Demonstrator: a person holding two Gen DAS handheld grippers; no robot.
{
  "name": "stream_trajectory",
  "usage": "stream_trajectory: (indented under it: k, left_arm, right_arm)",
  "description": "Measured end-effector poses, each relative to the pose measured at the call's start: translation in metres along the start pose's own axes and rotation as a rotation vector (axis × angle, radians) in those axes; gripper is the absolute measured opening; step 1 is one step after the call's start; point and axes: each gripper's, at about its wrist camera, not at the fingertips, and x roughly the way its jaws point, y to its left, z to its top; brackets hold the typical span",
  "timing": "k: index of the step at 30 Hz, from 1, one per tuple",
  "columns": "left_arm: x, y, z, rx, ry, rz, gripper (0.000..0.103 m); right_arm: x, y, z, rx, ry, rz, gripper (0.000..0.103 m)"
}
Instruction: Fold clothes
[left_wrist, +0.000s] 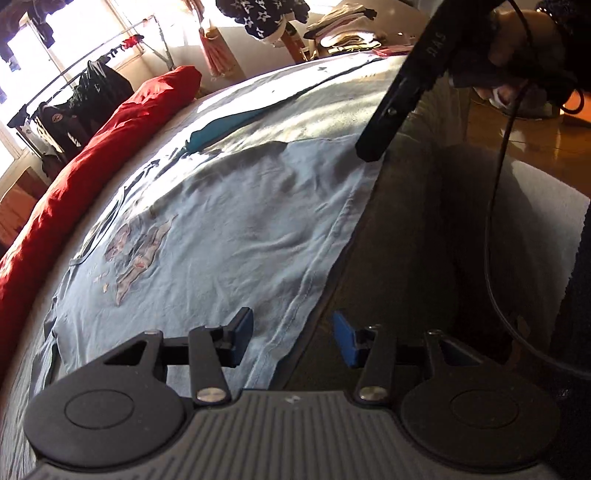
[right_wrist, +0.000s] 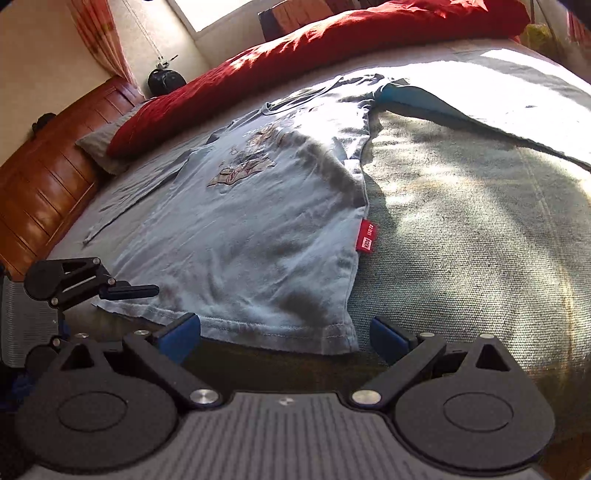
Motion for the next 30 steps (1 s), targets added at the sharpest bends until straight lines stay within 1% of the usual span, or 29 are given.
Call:
stream_trajectory:
  k: [3,6,10,13,18,20,22,27,30]
  left_arm:
    - [0.009,-0.005,0.009,0.015,-0.009,-0.016,0.05]
    - [0.015,-0.007,0.019,0.01,-0.031,-0.016,0.052]
    - [0.024,-0.011,0.035,0.03,-0.049,-0.015,0.053]
    - [0.031,-0.016,0.041,0.049,-0.049,-0.018,0.054]
    - [0.037,-0.019,0.049,0.048,-0.055,-0.026,0.059]
    - [0.038,-0.021,0.051,0.06,-0.058,-0.016,0.061]
    - [0.037,-0.023,0.049,0.085,-0.057,-0.009,0.061]
    - [0.027,-0.025,0.033,0.225,-0.047,0.038,0.061]
    - [0.019,-0.025,0.022,0.326,-0.037,0.066,0.061]
  right_arm:
    - [0.004,-0.014,0.002,0.101,-0.028,0.077,0.102]
    - [0.011,-0.025,0.006,0.17,-0.034,0.148,0.103]
    - [0.015,-0.037,0.014,0.281,-0.025,0.239,0.103]
    - [0.007,-0.038,0.017,0.333,-0.041,0.331,0.103]
    - [-0.002,-0.038,0.024,0.381,-0.07,0.414,0.103]
    - [-0.002,-0.039,0.025,0.384,-0.07,0.402,0.103]
    - [-0.002,-0.039,0.026,0.387,-0.071,0.389,0.103]
    - [0.001,-0.043,0.019,0.403,-0.054,0.365,0.103]
    - [0.004,-0.046,0.016,0.417,-0.05,0.357,0.103]
